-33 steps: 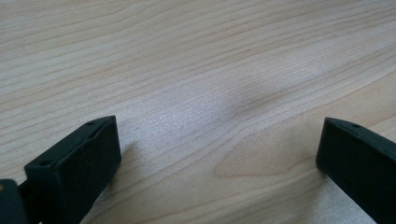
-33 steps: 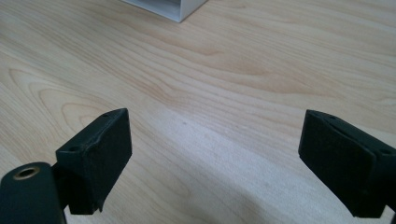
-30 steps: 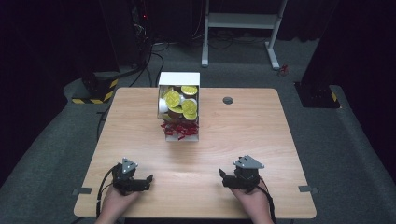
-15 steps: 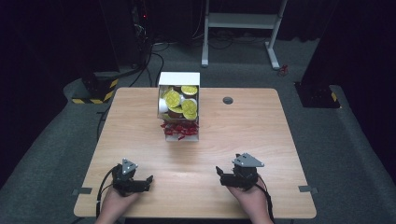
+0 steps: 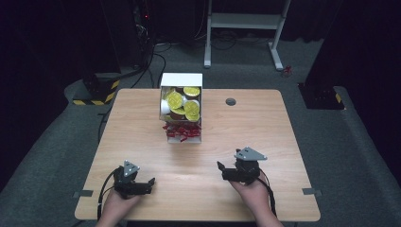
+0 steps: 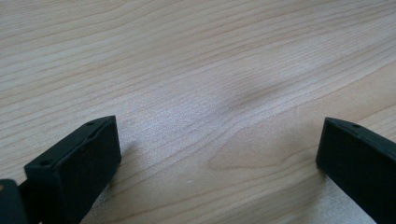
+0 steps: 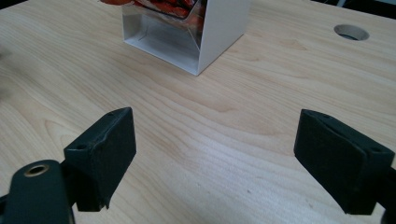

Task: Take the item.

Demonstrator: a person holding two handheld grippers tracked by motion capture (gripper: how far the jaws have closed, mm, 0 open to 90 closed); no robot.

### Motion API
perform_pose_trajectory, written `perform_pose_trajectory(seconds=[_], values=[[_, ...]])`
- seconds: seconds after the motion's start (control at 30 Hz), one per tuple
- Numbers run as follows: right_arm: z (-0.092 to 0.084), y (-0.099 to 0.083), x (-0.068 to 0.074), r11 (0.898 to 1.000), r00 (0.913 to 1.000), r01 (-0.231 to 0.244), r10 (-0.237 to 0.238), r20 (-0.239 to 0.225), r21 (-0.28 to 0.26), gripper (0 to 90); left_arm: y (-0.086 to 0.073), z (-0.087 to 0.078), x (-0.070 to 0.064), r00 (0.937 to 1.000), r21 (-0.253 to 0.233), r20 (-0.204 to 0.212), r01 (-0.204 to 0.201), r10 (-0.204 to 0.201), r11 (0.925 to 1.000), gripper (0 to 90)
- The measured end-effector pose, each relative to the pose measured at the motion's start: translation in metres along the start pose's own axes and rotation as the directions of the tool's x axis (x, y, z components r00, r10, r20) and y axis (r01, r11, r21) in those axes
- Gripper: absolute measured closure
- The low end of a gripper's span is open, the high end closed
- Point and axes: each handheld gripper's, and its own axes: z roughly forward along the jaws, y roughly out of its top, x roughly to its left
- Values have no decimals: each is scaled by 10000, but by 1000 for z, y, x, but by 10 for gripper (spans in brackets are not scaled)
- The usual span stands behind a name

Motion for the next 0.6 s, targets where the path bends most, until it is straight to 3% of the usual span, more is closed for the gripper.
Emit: perform_pose_trajectory(seconds=[0.07, 0.27, 0.6], values=[[4, 4, 1, 9998, 9997, 191, -191, 128, 57, 180, 0, 0, 0, 10000, 32, 32, 10, -11, 10000, 3], [4, 12, 2, 9999, 9999, 75, -77, -132, -119, 251, 0, 0, -1, 10000, -30, 14, 63, -63, 10000, 2], [6, 21, 4, 9994, 9998, 139, -145, -157, -331, 345, 0, 0, -1, 10000, -30, 25, 58, -57, 10000, 2]])
